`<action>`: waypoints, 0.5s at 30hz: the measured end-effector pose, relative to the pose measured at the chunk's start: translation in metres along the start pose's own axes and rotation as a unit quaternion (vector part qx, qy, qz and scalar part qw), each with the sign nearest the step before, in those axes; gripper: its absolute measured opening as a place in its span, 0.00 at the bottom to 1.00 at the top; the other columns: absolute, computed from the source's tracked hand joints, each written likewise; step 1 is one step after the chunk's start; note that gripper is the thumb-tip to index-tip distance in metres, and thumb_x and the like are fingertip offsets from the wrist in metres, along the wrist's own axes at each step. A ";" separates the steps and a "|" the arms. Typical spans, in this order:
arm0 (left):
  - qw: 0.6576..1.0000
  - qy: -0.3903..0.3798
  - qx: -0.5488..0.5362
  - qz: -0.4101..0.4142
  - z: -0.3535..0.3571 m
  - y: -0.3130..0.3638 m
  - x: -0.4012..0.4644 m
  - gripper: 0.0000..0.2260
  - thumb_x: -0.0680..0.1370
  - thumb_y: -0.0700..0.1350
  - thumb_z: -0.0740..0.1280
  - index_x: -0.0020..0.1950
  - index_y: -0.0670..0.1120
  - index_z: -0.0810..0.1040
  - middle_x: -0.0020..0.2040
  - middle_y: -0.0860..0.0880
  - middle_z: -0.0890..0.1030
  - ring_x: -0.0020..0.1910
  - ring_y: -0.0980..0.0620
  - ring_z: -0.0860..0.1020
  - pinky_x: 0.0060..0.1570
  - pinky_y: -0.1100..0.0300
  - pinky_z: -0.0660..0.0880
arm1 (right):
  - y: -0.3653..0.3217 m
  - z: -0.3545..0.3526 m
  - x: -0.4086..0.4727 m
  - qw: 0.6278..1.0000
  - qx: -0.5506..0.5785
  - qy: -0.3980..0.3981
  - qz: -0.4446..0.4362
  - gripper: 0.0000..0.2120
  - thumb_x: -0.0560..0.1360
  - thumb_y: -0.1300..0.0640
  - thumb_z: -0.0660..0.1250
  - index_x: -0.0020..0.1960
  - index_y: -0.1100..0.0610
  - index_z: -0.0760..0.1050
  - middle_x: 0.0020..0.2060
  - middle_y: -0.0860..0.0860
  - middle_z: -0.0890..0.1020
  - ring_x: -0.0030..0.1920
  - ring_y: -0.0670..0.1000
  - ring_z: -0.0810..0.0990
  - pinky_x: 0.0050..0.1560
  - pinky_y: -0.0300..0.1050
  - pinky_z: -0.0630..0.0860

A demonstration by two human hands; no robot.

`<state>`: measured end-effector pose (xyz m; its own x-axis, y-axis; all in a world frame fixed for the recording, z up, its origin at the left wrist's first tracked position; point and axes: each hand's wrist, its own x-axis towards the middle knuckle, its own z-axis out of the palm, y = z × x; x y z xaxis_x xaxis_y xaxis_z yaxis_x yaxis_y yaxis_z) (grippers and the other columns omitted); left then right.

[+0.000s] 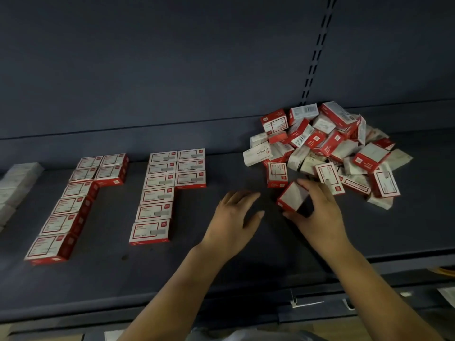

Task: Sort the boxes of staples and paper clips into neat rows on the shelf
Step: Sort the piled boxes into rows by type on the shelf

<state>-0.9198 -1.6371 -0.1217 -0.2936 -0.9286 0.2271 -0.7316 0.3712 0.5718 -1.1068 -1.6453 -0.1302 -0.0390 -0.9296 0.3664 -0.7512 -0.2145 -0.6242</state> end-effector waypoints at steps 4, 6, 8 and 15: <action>0.989 -0.007 -0.127 -0.071 -0.005 0.010 0.009 0.20 0.75 0.49 0.68 0.66 0.47 0.73 0.60 0.52 0.76 0.58 0.62 0.70 0.54 0.78 0.63 | -0.015 0.002 -0.009 0.996 0.058 0.008 -0.065 0.35 0.57 0.66 0.80 0.62 0.60 0.72 0.54 0.53 0.74 0.56 0.45 0.71 0.53 0.24 0.66; 0.974 -0.026 -0.200 -0.106 -0.008 0.009 0.014 0.19 0.74 0.49 0.69 0.64 0.48 0.75 0.58 0.53 0.79 0.56 0.62 0.74 0.57 0.70 0.70 | -0.021 0.001 -0.009 0.994 0.085 0.006 -0.075 0.35 0.58 0.65 0.79 0.63 0.59 0.72 0.54 0.50 0.72 0.56 0.40 0.69 0.54 0.21 0.64; 0.956 -0.034 -0.270 -0.111 -0.010 0.009 0.017 0.13 0.74 0.47 0.70 0.59 0.49 0.79 0.53 0.52 0.82 0.53 0.59 0.79 0.58 0.59 0.74 | -0.026 0.000 -0.009 0.991 0.106 0.007 -0.080 0.35 0.59 0.65 0.79 0.64 0.59 0.71 0.56 0.49 0.72 0.57 0.42 0.70 0.56 0.23 0.65; 0.947 0.049 -0.303 -0.094 -0.016 0.009 0.016 0.15 0.71 0.37 0.72 0.57 0.46 0.79 0.53 0.51 0.81 0.53 0.57 0.79 0.55 0.60 0.76 | -0.028 -0.001 -0.006 0.979 0.196 -0.044 -0.036 0.34 0.65 0.48 0.74 0.67 0.55 0.68 0.61 0.49 0.73 0.62 0.41 0.71 0.60 0.31 0.67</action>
<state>-0.9219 -1.6489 -0.1002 -0.1137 -0.9848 0.1313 -0.2690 0.1577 0.9501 -1.0862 -1.6332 -0.1139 0.0741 -0.9264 0.3693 -0.4384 -0.3628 -0.8223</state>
